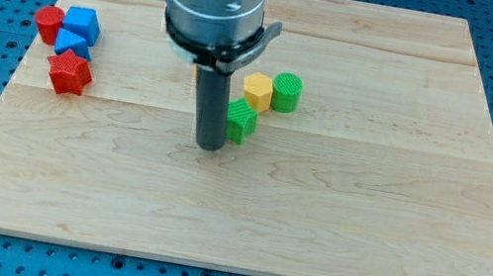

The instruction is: Place the yellow hexagon left to the green blocks

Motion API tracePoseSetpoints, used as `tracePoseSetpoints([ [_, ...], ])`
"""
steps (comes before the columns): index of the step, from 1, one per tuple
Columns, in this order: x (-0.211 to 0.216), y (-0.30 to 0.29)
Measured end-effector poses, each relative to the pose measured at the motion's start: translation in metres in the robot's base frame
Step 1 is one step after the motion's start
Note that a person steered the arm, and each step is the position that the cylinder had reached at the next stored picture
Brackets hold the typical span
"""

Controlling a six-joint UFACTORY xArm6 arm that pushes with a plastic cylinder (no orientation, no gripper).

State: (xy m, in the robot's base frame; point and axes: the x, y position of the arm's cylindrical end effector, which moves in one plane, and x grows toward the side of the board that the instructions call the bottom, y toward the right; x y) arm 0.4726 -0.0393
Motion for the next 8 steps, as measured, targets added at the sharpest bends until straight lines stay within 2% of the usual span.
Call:
tracePoseSetpoints([
  [3, -0.026, 0.072],
  [4, -0.050, 0.075],
  [6, -0.063, 0.147],
  [8, -0.114, 0.152],
])
